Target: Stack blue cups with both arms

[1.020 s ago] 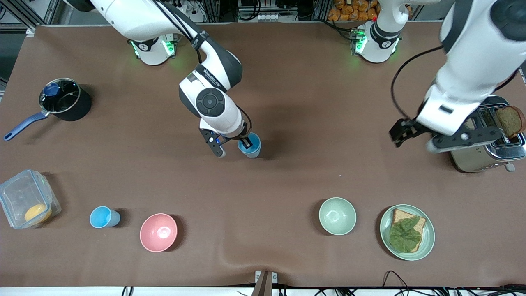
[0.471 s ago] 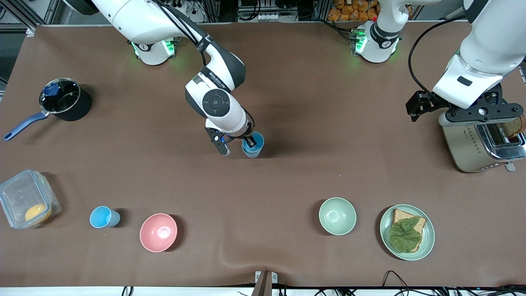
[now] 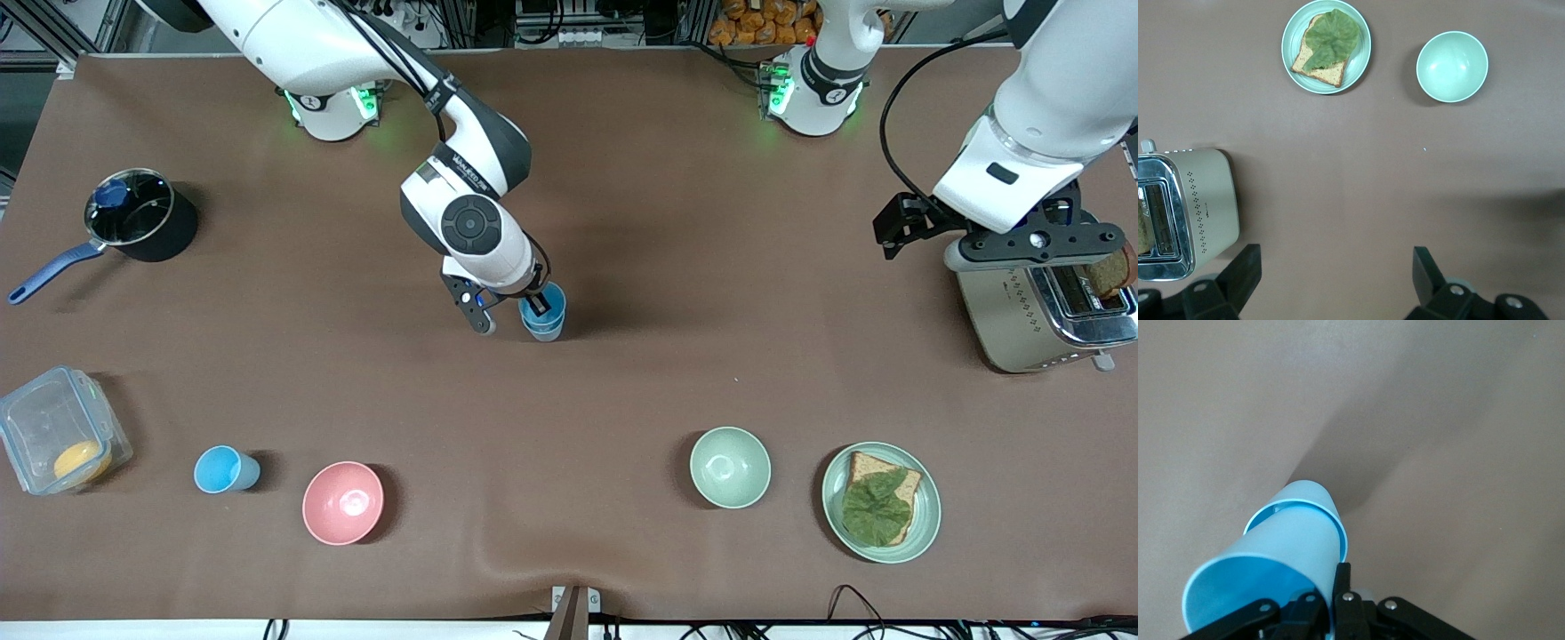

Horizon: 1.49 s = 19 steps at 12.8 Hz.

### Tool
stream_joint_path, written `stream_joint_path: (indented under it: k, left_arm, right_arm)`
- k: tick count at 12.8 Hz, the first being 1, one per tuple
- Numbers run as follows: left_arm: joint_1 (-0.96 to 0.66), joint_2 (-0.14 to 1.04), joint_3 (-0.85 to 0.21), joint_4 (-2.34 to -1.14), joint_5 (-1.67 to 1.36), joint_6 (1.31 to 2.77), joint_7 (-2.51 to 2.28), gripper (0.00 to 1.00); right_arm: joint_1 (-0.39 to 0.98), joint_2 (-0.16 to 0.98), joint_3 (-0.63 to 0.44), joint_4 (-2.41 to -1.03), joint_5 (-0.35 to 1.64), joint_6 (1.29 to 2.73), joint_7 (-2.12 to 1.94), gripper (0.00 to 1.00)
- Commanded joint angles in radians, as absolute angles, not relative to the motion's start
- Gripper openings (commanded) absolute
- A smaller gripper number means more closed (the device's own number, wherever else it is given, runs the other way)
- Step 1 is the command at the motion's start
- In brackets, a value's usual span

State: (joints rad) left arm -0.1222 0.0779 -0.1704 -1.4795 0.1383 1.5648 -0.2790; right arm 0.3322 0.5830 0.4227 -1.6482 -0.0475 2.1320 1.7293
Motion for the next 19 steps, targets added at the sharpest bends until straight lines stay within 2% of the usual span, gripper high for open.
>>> stream_joint_path:
  k: [1, 3, 5, 12, 15, 19]
  left_arm:
    - [-0.114, 0.028, -0.173, -1.497, 0.112, 1.536, -0.252, 1.0]
    - [-0.118, 0.02, -0.172, -1.497, 0.11, 1.535, -0.262, 1.0]
    - [-0.117, 0.028, -0.172, -1.497, 0.11, 1.54, -0.264, 1.0]
    - [-0.121, 0.021, -0.184, -1.499, 0.103, 1.536, -0.25, 1.0]
    - [-0.124, 0.02, -0.189, -1.497, 0.106, 1.536, -0.25, 1.0]
    - [-0.133, 0.028, -0.187, -1.491, 0.103, 1.537, -0.252, 1.0]
  right_arm:
    - [0.316, 0.569, 0.436, -1.648, -0.074, 2.123, 1.764, 1.0]
    - [0.318, 0.537, 0.431, -1.635, -0.087, 2.077, 1.688, 1.0]
    - [0.283, 0.464, 0.426, -1.631, -0.123, 1.926, 1.451, 1.0]
    - [-0.009, 0.223, 0.419, -1.64, -0.042, 1.657, 0.756, 1.0]
    - [-0.026, 0.154, 0.275, -1.641, 0.02, 1.583, 0.461, 1.0]
    - [0.001, 0.091, -0.004, -1.644, 0.051, 1.534, 0.084, 1.0]
